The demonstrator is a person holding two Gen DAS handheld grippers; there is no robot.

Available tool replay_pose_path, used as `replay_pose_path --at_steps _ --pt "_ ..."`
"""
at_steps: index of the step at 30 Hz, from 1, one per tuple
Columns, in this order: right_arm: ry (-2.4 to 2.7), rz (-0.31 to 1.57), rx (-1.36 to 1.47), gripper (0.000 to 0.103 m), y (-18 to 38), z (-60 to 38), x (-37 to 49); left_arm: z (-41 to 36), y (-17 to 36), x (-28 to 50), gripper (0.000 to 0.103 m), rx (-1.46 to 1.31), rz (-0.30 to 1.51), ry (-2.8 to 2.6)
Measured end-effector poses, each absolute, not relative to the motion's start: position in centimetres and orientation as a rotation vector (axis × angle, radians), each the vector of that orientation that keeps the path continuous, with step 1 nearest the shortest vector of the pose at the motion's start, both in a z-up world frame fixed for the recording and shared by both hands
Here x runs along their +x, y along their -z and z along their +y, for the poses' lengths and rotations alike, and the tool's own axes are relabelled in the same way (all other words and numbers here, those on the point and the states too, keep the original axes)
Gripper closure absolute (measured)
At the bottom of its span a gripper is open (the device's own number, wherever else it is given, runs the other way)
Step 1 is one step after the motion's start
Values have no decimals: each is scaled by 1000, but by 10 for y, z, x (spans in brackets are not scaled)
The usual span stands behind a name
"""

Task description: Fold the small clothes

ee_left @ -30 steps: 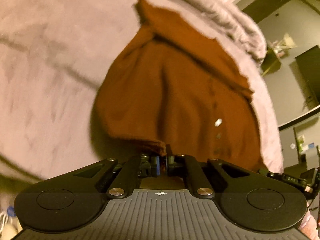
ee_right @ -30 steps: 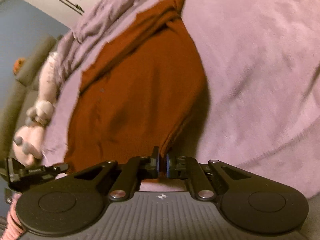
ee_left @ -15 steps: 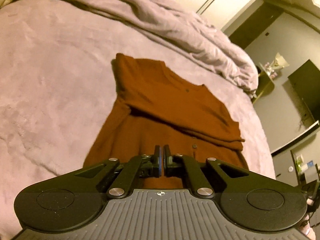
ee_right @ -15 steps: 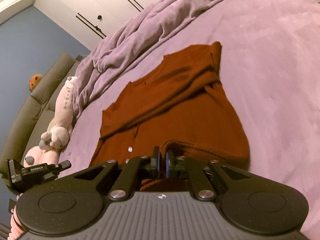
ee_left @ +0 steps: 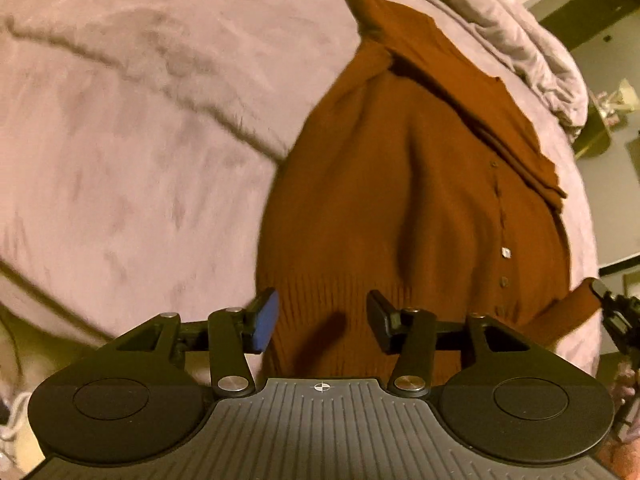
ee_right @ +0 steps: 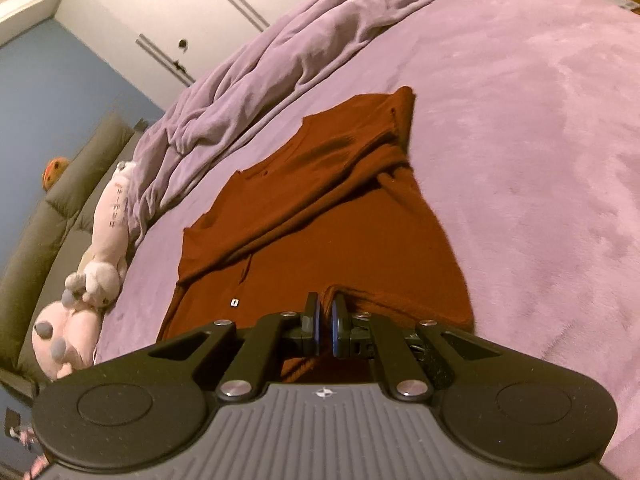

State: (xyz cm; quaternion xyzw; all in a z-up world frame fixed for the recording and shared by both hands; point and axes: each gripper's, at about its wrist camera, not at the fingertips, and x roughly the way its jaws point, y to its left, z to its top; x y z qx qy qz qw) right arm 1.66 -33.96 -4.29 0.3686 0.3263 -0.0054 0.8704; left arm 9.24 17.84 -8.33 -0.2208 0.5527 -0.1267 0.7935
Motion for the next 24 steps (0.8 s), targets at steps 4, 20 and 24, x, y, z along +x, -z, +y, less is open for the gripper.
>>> replay_pose_path --at_steps 4,20,24 --pt "6 677 741 98 37 -333 13 187 78 79 48 -461 1171 261" --pt "-1 684 716 98 36 -330 13 184 102 81 95 -615 1243 320" --pt "-3 670 700 98 32 -331 17 174 64 89 95 -594 1113 381"
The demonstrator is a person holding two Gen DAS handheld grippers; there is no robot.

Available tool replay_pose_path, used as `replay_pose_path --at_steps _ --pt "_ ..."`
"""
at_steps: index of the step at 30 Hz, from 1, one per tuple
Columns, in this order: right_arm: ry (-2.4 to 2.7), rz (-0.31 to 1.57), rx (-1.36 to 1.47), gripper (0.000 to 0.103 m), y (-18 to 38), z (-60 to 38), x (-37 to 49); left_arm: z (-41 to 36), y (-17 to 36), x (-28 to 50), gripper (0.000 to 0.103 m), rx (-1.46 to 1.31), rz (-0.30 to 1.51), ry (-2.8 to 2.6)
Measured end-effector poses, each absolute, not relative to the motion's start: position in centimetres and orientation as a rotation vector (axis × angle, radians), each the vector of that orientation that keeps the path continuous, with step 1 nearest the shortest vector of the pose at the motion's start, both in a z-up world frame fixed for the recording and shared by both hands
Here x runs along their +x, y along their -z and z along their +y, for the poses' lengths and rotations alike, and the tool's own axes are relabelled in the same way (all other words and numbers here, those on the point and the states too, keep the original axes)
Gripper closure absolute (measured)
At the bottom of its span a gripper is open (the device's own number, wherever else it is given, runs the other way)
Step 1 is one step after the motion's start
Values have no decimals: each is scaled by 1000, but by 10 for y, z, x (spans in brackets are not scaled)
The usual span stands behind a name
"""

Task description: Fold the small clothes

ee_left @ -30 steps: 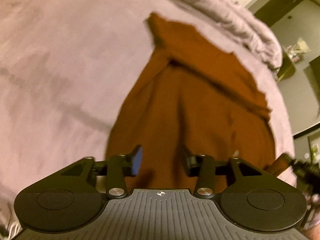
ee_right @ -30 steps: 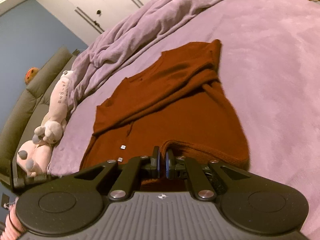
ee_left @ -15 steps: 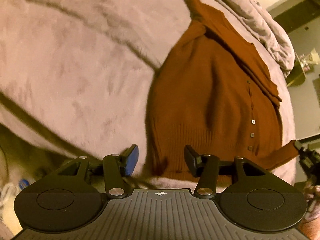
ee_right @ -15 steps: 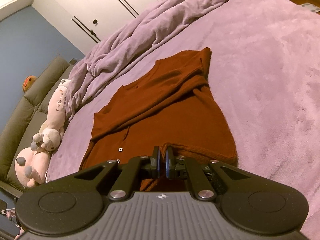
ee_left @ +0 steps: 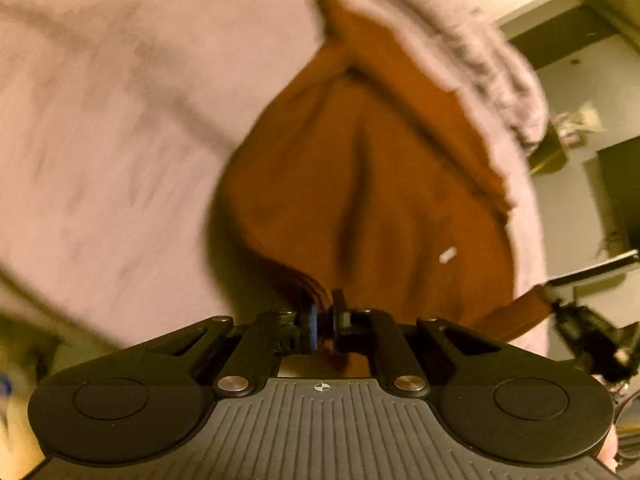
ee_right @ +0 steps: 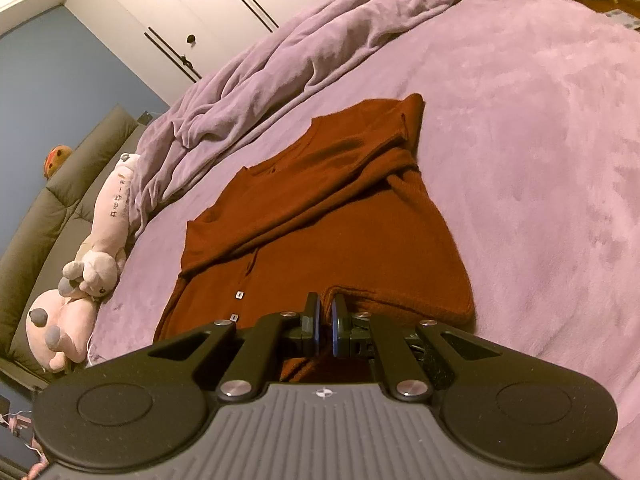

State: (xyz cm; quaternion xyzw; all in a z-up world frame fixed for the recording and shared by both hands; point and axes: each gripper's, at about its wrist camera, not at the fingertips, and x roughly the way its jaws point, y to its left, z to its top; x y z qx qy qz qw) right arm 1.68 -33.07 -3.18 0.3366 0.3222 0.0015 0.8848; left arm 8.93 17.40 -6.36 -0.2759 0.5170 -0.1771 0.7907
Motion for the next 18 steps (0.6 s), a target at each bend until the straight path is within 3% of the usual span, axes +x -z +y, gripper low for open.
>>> replay_pose_path --at_steps 7,14,15,17,18 --pt "19 594 632 100 10 -346 54 144 -3 162 95 -503 923 428" --pt "-64 608 465 96 -2 -348 84 99 0 228 95 -478 928 425" --pt "-121 638 414 92 1 -341 79 94 3 228 95 -470 935 434" --pt "-171 708 320 65 13 -331 70 92 12 225 95 -438 950 443" --pt "-195 750 264 63 22 -327 64 92 17 223 95 -434 961 444"
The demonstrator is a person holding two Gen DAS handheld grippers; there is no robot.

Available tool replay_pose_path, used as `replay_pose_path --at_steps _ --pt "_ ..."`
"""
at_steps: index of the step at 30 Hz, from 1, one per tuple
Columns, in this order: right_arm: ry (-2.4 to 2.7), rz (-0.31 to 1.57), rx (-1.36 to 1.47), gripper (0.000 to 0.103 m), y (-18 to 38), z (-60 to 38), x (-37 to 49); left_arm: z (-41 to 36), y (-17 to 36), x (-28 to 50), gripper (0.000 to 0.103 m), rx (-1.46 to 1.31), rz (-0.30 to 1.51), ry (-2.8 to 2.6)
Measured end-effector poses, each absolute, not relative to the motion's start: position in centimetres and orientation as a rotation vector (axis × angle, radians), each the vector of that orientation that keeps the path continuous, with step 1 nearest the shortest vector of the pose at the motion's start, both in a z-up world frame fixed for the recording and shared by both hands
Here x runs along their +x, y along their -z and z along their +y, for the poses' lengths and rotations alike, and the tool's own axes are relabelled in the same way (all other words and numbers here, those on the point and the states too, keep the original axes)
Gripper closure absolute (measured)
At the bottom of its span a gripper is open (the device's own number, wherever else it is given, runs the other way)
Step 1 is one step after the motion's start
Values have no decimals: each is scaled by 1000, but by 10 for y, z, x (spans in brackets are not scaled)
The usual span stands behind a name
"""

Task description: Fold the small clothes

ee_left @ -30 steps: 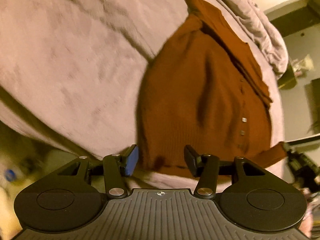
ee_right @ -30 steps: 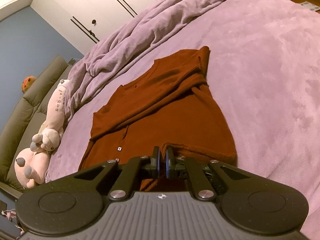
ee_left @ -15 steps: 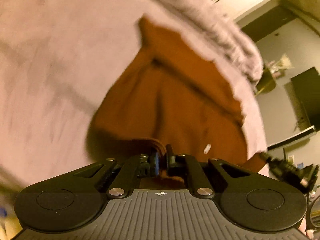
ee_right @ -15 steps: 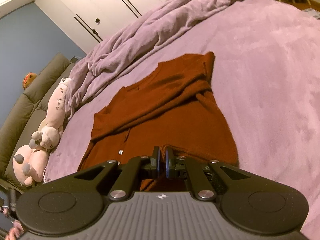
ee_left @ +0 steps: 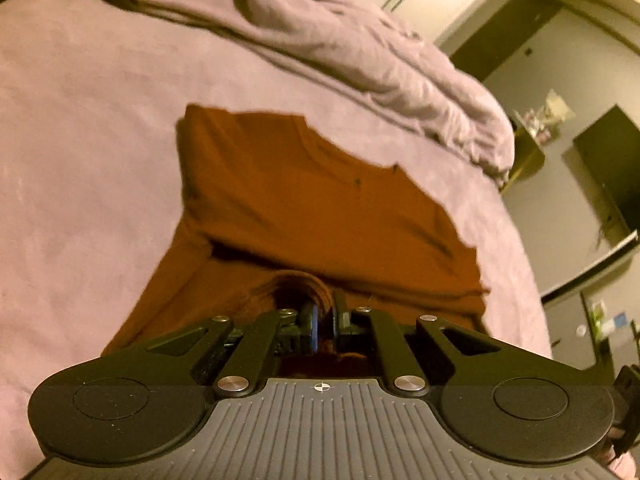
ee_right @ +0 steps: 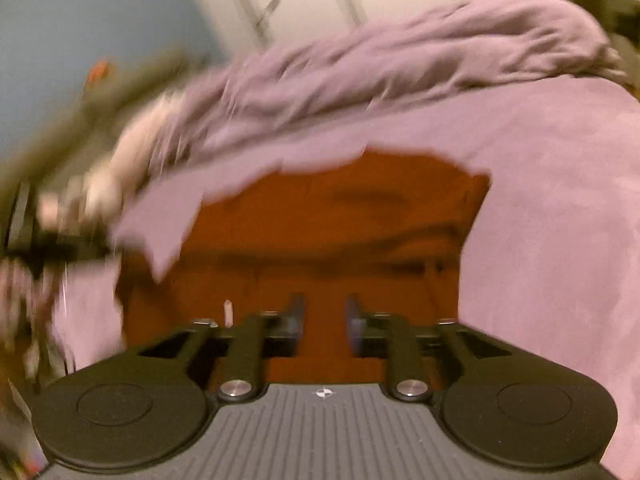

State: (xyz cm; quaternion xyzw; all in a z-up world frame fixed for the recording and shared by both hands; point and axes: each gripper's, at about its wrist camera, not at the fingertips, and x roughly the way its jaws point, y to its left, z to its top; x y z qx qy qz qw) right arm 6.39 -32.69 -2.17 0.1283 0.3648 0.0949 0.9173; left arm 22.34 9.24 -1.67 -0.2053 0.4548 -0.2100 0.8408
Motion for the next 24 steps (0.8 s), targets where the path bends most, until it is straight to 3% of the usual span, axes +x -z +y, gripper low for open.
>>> replay_pose_path --at_steps 4,9,11,13,15,16,24 --pt "-267 903 151 63 49 -314 57 105 31 212 95 -445 995 408" --pt "-358 930 -30 62 52 -290 66 115 34 202 95 -457 1021 367" --pt "-390 961 -75 53 57 -284 74 116 33 201 95 -451 1022 365" --pt "-412 992 -92 53 64 -283 80 116 33 200 95 -444 1024 365" --pt "-439 999 -120 77 69 -277 79 116 30 200 95 -432 1022 363" --pt "-459 997 -142 97 68 -274 77 115 28 201 95 -425 1017 359" --pt "-298 668 -97 97 3 -308 90 112 -14 233 95 -375 884 358"
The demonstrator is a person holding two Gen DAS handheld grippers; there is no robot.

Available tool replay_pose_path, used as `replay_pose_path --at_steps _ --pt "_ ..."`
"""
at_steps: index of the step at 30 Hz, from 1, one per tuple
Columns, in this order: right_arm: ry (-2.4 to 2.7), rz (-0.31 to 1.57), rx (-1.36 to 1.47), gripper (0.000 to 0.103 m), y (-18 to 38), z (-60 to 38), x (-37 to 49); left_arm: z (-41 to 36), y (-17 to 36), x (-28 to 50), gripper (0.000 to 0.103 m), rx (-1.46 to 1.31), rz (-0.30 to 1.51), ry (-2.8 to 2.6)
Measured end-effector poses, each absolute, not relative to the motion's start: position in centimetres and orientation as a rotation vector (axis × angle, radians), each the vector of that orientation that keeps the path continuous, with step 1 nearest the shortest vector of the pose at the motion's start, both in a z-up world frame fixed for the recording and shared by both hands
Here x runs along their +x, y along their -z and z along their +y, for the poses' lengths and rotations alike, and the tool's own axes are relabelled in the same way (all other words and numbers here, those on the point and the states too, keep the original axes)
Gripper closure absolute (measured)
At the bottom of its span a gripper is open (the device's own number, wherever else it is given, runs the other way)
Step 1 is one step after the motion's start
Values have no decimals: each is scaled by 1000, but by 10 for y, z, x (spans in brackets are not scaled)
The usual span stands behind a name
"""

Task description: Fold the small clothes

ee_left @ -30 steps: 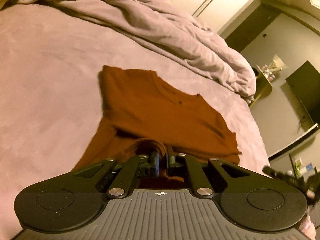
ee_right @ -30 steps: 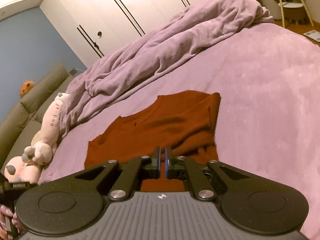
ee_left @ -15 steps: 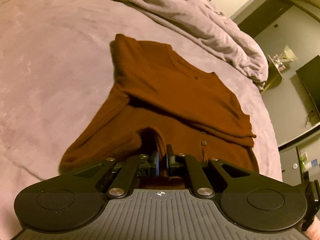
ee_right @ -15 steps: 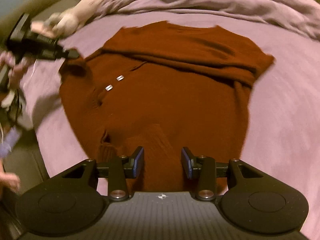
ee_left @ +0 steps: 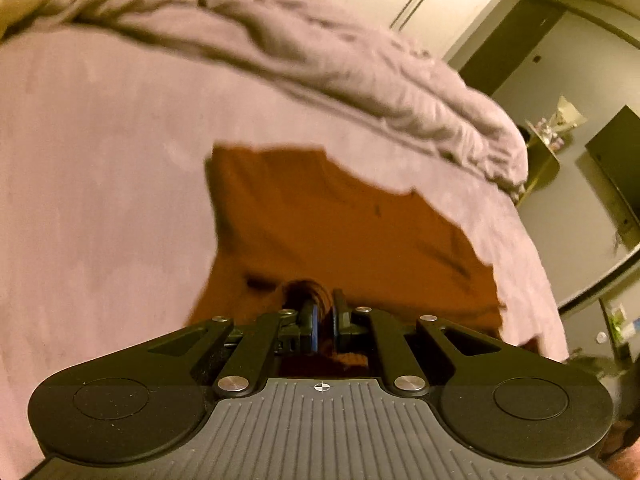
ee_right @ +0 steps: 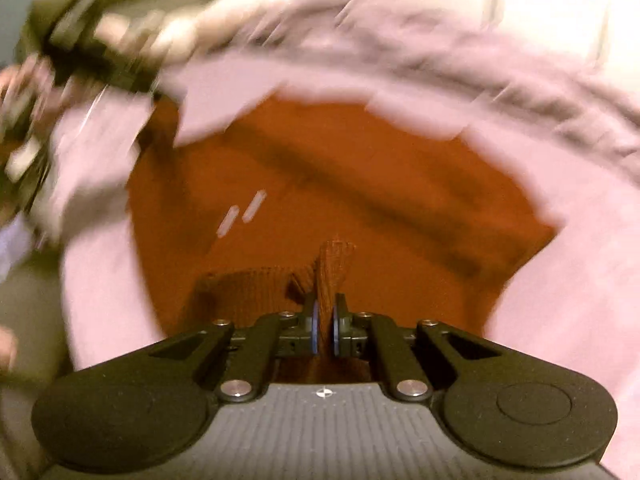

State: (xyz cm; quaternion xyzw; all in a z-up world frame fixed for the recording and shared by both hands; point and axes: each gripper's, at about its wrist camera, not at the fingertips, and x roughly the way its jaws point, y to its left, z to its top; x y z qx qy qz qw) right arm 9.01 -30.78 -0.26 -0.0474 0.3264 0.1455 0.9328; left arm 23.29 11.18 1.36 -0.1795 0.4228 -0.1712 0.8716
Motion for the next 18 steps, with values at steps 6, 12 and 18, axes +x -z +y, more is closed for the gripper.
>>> replay_pose_path --at_steps 6,12,18 --pt "-39 574 28 97 2 -352 146 103 -6 285 93 -285 804 246" --pt "24 700 74 97 48 -363 183 126 33 300 71 -367 852 172" --pt "-3 688 147 96 62 -366 182 141 58 305 51 -371 892 254"
